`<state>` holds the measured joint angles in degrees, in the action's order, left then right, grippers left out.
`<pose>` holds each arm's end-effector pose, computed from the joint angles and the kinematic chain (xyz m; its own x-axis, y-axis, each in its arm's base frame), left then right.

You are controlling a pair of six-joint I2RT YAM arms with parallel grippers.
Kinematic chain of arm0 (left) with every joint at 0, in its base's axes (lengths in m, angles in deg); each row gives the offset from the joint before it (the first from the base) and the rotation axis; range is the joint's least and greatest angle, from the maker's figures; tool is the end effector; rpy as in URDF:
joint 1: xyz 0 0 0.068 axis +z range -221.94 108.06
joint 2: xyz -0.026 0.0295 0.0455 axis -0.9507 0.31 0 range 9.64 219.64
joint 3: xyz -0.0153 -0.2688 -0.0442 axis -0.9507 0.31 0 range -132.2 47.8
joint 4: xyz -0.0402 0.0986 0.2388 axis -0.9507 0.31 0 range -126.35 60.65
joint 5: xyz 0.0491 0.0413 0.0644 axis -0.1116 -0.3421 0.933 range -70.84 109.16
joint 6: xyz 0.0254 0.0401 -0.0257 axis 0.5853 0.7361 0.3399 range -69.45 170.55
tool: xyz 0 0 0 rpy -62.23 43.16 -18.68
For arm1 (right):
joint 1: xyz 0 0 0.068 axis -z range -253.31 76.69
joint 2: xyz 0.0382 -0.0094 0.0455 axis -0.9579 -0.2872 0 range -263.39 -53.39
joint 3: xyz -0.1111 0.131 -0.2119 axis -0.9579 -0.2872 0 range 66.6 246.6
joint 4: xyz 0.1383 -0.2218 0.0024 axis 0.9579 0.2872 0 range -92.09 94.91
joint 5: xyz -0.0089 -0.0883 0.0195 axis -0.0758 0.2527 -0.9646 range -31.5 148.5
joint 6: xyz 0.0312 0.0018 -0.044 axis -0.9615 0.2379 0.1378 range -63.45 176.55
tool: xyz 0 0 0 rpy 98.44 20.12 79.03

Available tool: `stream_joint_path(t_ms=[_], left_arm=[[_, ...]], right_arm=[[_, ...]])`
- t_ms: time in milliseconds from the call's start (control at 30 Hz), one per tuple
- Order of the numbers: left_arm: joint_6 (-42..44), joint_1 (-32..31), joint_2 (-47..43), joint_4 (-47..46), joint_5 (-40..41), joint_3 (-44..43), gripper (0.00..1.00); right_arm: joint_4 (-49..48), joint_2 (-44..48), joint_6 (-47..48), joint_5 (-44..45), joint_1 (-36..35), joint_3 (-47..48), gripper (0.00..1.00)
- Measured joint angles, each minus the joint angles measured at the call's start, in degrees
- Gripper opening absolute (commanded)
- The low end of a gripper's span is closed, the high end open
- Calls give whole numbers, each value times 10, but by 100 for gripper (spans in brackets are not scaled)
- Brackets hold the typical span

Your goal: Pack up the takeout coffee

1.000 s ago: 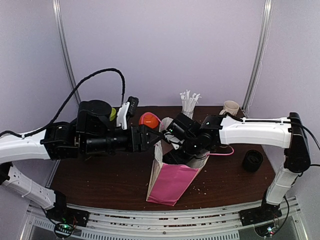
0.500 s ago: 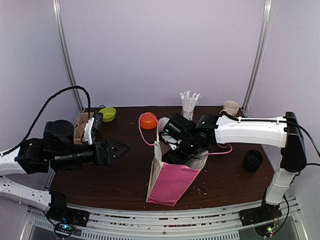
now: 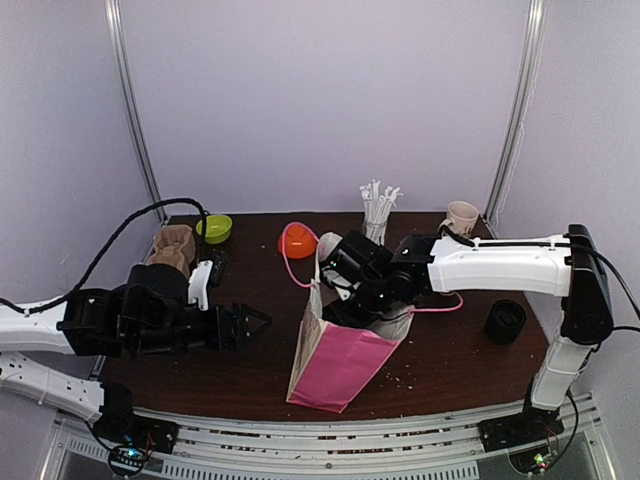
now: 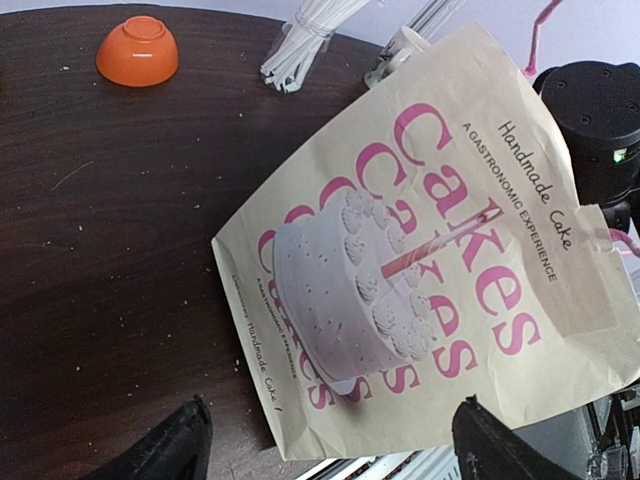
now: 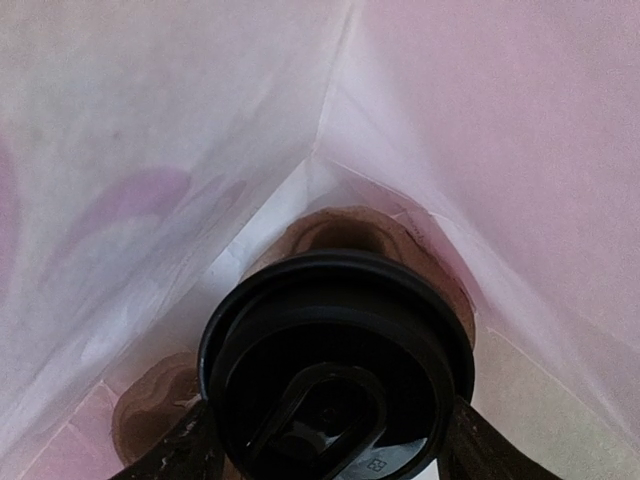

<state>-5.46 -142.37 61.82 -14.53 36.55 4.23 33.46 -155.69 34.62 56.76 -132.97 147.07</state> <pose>0.0778 -0.1872 0.2900 -0.7689 -0.1995 -0.6075 0.3137 0.7101 -0.6303 0.1935 0.3327 0.2436 -0.7199 -0.4910 -0.4905 -0.6490 0.7267 0.2251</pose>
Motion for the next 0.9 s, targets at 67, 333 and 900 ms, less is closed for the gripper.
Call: stream_joint_path(t_ms=[67, 333, 900], left_arm=[[0, 0, 0, -3, 0, 0, 86], [1, 0, 0, -12, 0, 5, 86], [2, 3, 0, -23, 0, 30, 85]], right_arm=[[-11, 0, -5, 0, 0, -6, 41], [-44, -2, -9, 0, -2, -26, 41], [-79, -17, -9, 11, -8, -31, 40]])
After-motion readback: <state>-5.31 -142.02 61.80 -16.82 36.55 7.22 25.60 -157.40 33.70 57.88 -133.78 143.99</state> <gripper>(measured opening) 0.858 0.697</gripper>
